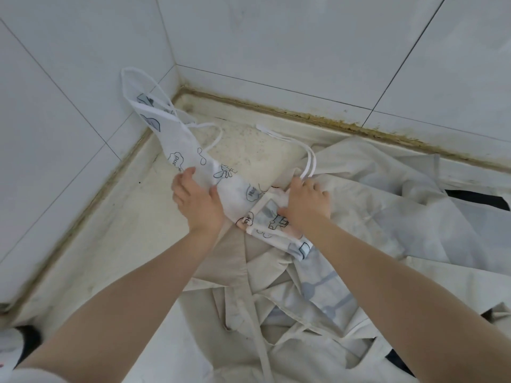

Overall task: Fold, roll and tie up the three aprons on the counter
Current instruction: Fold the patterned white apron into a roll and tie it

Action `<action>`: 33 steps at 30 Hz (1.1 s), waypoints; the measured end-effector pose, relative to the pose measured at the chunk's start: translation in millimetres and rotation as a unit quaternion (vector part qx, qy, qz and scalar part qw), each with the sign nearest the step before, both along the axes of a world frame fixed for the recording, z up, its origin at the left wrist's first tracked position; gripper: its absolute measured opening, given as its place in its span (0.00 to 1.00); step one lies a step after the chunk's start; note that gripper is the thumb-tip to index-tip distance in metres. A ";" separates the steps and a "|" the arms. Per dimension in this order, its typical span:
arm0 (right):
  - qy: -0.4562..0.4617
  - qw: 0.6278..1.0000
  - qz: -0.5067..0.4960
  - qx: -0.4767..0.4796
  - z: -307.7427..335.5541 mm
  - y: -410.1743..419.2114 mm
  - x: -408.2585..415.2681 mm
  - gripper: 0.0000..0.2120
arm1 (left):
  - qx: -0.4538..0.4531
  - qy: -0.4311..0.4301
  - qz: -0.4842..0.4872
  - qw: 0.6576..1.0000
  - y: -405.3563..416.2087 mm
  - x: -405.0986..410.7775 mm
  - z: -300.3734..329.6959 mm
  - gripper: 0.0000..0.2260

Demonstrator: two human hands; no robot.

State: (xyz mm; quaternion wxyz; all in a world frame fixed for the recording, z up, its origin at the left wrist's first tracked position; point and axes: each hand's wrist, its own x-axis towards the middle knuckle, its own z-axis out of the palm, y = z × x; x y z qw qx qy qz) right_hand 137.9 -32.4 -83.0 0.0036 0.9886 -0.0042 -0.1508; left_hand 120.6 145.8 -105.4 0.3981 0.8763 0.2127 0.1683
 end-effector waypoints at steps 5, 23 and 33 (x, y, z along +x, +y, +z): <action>0.014 0.980 0.184 0.080 -0.8 16.6 -17.0 0.22 | -0.353 0.115 0.094 0.924 0.1 8.0 1.6 0.31; 0.036 0.982 0.174 0.068 12.7 25.7 11.3 0.10 | -0.474 0.116 0.002 0.873 0.5 26.6 -5.7 0.12; 0.037 0.986 0.123 0.105 -3.6 48.6 12.5 0.09 | -0.366 0.106 -0.080 0.921 -1.0 17.5 -7.0 0.11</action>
